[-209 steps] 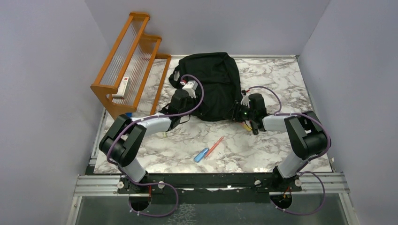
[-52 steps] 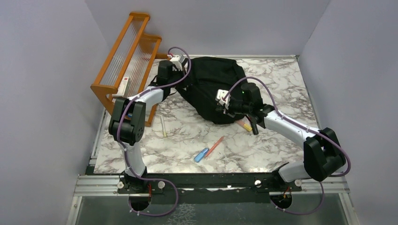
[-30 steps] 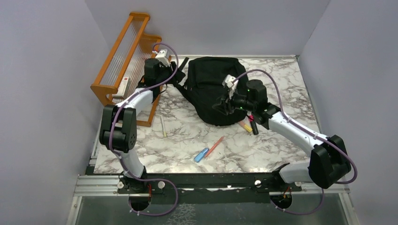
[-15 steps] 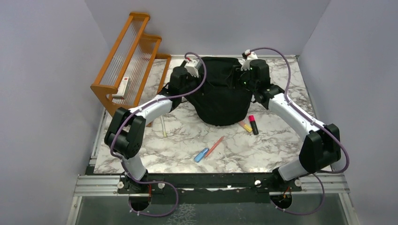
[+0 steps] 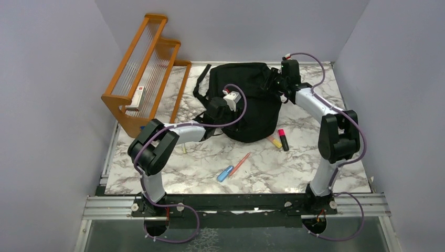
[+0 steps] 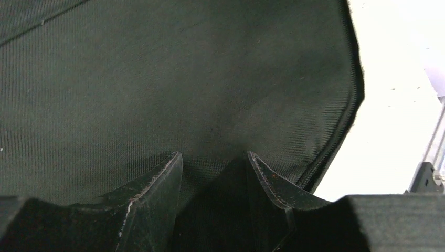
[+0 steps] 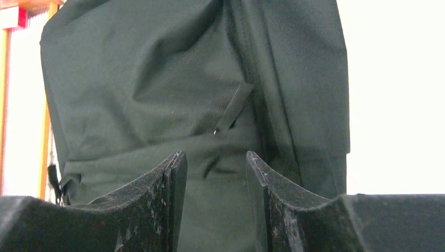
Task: Pack the student bag
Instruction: Zip the student bag at the center of the board, then unzip the student bag at the center of the board.
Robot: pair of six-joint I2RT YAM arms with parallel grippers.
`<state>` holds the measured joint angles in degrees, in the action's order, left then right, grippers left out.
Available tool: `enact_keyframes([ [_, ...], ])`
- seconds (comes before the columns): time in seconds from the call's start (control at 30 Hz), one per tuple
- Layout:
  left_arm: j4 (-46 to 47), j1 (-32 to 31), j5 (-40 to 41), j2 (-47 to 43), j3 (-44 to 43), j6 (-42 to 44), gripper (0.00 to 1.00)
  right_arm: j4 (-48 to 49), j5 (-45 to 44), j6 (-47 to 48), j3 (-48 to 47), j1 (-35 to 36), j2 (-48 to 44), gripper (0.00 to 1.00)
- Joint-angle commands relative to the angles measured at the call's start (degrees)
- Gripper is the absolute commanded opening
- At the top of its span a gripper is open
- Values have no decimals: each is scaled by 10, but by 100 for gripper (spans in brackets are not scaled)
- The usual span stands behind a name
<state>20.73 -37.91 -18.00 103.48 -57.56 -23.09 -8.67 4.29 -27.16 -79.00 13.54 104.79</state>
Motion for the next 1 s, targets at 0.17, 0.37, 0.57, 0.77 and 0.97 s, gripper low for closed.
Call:
enact_keyframes([
  [0.17, 35, -9, 26, 45, 42, -4, 49, 32, 13, -47, -88, -13, 103, 47],
  [0.37, 38, -15, 24, 51, 40, -7, 49, 31, 26, -49, -113, -13, 134, 43],
  [0.57, 38, -15, 24, 47, 40, -5, 49, 35, 21, -52, -106, -13, 141, 29],
  [0.77, 38, -15, 23, 44, 41, -5, 49, 68, 11, -52, -72, -13, 118, 3],
  [0.97, 39, -15, 23, 42, 40, -4, 48, 131, 27, -27, -38, -13, 87, 1],
])
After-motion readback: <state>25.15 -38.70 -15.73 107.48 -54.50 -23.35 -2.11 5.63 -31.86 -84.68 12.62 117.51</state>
